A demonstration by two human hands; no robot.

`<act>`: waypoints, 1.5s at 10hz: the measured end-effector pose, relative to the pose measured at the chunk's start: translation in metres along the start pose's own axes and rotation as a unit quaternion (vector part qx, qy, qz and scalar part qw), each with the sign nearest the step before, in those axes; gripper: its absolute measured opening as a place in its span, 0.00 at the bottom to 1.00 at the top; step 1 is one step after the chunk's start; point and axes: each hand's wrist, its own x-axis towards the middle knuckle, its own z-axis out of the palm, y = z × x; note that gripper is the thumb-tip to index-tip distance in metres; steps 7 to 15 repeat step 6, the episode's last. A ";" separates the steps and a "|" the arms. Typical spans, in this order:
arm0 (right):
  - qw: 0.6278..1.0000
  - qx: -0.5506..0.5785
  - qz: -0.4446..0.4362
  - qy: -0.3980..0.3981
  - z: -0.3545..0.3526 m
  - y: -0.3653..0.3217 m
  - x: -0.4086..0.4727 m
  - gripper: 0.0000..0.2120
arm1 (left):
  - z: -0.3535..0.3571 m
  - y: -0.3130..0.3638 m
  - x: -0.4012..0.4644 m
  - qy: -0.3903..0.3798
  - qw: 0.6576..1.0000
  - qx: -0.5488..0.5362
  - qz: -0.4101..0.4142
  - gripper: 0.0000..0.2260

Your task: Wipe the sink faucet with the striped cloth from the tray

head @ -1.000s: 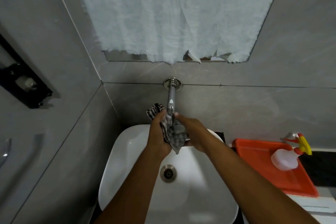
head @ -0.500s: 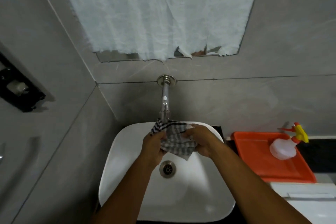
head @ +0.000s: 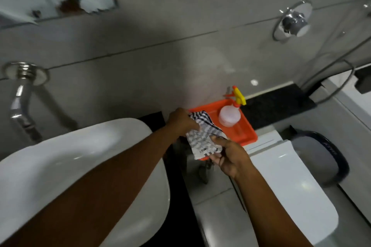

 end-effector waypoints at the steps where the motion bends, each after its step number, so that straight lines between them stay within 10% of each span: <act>1: 0.999 -0.025 0.015 0.043 -0.013 0.000 0.041 0.16 | 0.032 -0.001 0.052 -0.011 0.988 0.154 -0.032 0.29; 6: 0.923 -0.360 -0.065 0.123 0.013 0.000 0.123 0.27 | 0.050 -0.032 0.080 -0.035 0.966 0.251 0.046 0.16; 15: 0.923 -0.360 -0.065 0.123 0.013 0.000 0.123 0.27 | 0.050 -0.032 0.080 -0.035 0.966 0.251 0.046 0.16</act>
